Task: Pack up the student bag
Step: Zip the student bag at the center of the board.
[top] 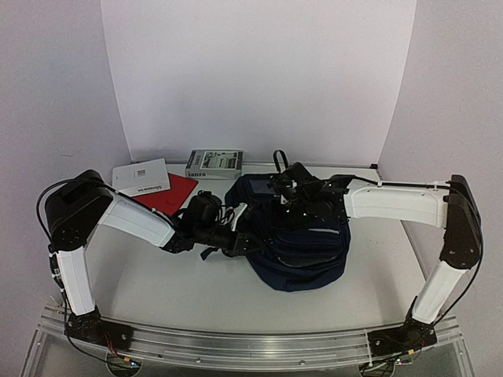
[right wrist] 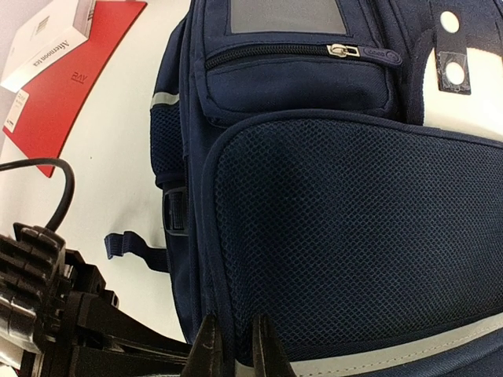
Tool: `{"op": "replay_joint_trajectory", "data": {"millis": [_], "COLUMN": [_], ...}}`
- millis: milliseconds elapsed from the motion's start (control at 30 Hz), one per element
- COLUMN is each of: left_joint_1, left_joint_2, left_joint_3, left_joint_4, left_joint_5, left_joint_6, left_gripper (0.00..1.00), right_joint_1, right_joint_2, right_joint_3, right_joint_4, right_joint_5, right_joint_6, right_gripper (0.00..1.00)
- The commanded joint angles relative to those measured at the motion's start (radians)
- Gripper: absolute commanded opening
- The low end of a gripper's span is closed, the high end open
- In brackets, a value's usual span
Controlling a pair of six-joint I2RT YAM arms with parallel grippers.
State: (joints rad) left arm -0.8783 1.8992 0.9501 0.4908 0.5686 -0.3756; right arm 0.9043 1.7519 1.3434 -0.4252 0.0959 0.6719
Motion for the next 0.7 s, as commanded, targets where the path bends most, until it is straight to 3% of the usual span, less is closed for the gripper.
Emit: {"op": "replay_joint_trajectory", "data": {"millis": [0,367,667], "left_joint_1": [-0.013,-0.064,-0.088], "left_joint_2": [-0.07,-0.169,-0.144], "left_joint_3": [0.025,-0.028,-0.08], "left_joint_4": [-0.035,-0.095,0.117], "left_joint_5": [0.007,0.065,0.076], "left_joint_6": [-0.01,-0.073,-0.3], "left_gripper": [0.0,0.0,0.0], "right_joint_1": [-0.009,-0.008,-0.008], "right_joint_2": [-0.06,0.026,0.116], "right_joint_3": [0.014,-0.007,-0.006], "right_joint_4": [0.118,0.361,0.507], "right_joint_5": [0.074,0.057,0.025], "right_joint_6": [0.044,0.136,0.157], "right_gripper": [0.0,0.0,0.0]}}
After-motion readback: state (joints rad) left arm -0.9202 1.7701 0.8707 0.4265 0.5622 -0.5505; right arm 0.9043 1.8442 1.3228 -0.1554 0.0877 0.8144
